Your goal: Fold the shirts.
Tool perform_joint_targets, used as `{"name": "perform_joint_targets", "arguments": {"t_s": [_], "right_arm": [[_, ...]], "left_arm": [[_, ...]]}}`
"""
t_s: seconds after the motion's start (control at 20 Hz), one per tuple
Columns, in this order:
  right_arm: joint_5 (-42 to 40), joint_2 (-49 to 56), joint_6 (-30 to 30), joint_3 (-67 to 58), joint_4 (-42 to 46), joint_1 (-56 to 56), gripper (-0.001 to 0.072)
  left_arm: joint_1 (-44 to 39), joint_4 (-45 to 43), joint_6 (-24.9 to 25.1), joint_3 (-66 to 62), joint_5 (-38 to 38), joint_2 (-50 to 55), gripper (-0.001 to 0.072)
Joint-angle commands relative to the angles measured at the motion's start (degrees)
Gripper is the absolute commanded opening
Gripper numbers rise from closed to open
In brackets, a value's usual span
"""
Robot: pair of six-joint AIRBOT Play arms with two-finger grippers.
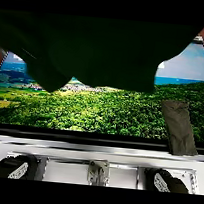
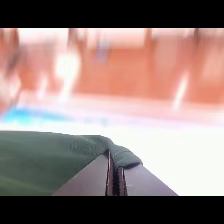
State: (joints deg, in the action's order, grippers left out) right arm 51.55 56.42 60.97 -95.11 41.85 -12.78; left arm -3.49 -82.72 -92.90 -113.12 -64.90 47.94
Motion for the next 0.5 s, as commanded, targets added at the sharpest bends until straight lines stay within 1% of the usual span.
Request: {"name": "perform_joint_targets", "arguments": {"t_s": [0.0, 0.05, 0.15, 0.3, 0.45], "right_arm": [[-4.6, -11.1, 6.0, -6.3, 7.1, 0.0, 0.0064], [-3.0, -13.0, 8.3, -6.3, 9.3, 0.0, 0.0064], [2.8, -15.8, 10.3, -6.3, 13.6, 0.0, 0.0064], [14.8, -16.9, 13.8, -6.3, 19.3, 0.0, 0.0064], [26.6, -14.8, 14.1, -6.2, 24.5, 0.0, 0.0064]], "left_arm": [[0.3, -3.9, -0.4, -15.6, 0.7, -3.8, 0.0039], [0.3, -3.9, -0.4, -14.8, -0.2, -5.7, 0.0039], [0.3, -5.1, -0.2, -12.0, -2.0, -9.0, 0.0040], [0.3, -10.9, -0.2, -5.8, -3.5, -12.8, 0.0040], [0.3, -13.8, 0.3, -0.9, -3.5, -13.3, 0.0040]]}}
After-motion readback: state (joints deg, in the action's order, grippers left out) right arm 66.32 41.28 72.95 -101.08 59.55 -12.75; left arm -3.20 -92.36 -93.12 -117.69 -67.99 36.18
